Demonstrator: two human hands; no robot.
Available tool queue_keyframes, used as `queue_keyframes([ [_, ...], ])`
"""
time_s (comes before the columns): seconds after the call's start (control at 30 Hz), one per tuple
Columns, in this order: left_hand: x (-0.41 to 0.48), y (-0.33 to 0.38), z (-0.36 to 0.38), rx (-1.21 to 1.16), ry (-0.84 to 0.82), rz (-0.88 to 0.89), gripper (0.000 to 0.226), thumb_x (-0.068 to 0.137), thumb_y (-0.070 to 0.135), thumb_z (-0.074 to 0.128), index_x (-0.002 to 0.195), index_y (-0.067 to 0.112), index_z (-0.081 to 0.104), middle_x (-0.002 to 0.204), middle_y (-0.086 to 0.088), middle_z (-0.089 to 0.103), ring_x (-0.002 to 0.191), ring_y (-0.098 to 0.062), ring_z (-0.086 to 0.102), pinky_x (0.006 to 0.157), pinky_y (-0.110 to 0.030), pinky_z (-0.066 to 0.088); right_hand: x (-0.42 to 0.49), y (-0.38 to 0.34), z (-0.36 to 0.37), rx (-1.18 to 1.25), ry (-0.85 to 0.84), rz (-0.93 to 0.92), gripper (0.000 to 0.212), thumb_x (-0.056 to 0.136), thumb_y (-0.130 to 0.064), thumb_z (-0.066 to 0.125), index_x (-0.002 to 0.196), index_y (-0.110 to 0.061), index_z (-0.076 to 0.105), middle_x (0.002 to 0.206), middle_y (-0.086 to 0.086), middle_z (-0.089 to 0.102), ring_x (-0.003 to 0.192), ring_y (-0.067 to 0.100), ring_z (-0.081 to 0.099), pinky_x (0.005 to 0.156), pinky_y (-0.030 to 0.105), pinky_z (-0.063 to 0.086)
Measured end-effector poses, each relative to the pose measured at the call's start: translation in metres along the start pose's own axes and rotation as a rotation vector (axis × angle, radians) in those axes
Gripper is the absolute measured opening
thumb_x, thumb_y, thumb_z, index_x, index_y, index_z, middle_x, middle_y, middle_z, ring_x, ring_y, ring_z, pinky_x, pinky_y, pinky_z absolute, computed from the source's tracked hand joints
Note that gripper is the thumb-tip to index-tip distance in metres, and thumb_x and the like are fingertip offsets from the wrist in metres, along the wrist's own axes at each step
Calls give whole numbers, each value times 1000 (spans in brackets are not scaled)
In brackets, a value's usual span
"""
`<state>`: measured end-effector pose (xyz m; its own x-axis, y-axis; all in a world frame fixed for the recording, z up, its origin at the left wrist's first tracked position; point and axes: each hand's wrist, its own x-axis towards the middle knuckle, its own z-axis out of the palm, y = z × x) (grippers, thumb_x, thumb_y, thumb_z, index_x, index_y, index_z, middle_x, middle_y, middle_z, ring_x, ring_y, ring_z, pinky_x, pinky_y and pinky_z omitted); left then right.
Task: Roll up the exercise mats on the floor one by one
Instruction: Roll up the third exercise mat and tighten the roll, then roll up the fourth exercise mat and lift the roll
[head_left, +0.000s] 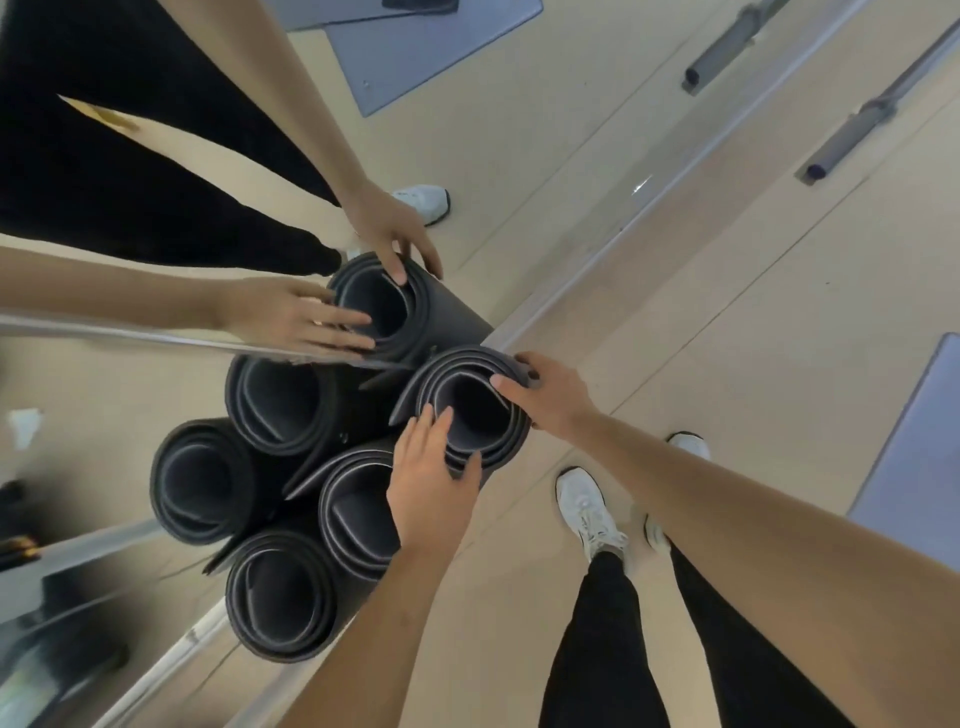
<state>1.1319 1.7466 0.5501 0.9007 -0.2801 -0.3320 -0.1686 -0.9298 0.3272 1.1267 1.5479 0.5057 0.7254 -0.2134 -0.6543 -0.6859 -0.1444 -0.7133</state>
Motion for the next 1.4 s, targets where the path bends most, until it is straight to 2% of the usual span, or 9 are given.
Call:
queue_keyframes([
  [0.1,-14,-2,7,48,-50,20,63,89,47,74,147,29,55,164,4,39,155,-19,26,117,-42,39,-12,4,-1,85,34,8,43,97,-47,66,131,-22,62,109,-4,67,108,24,67,96,48,56],
  [0.2,-20,-4,4,47,-100,-3,64,89,42,74,147,25,55,166,0,35,156,-25,23,121,-45,34,-40,22,-9,52,42,37,52,97,-46,66,142,-22,57,128,-1,68,121,19,61,103,35,47],
  [0.4,-44,18,-14,89,-218,-5,62,94,36,69,151,22,50,169,-4,28,158,-29,16,124,-47,25,-147,75,-49,68,16,249,44,95,-49,68,135,-30,61,107,-9,72,97,9,67,73,14,45],
  [0.53,-80,46,-13,48,-331,126,49,92,28,71,140,19,62,162,-3,40,155,-27,23,123,-44,28,-229,113,-80,73,109,357,38,96,-42,67,132,-30,63,104,-14,67,101,11,63,87,24,45],
  [0.63,-107,77,-6,35,-581,250,43,94,28,70,137,24,62,146,6,57,140,-19,46,115,-35,37,-283,152,-93,63,189,411,40,97,-43,65,133,-28,64,108,-10,69,103,12,63,96,28,48],
  [0.83,-181,139,29,244,-964,465,43,97,39,63,140,32,60,139,15,62,127,-8,57,106,-29,45,-402,230,-101,53,251,566,41,100,-40,60,139,-26,59,121,1,69,101,16,60,95,28,46],
  [1.0,-260,190,67,349,-1030,614,35,98,35,60,133,32,65,127,18,66,107,0,56,80,-15,39,-507,294,-81,216,341,670,41,100,-36,61,138,-23,61,123,6,68,109,21,63,92,28,45],
  [1.17,-369,245,110,379,-1024,654,35,98,34,62,132,25,66,127,8,69,112,-9,63,94,-26,46,-620,361,-53,392,442,663,39,99,-37,62,136,-25,62,123,5,68,105,16,60,92,27,45],
  [1.4,-574,319,157,405,-1169,802,26,97,29,65,122,25,71,120,6,72,107,-9,66,99,-31,51,-797,436,-18,629,776,670,37,95,-34,68,131,-25,65,109,-4,70,97,14,62,90,30,48],
])
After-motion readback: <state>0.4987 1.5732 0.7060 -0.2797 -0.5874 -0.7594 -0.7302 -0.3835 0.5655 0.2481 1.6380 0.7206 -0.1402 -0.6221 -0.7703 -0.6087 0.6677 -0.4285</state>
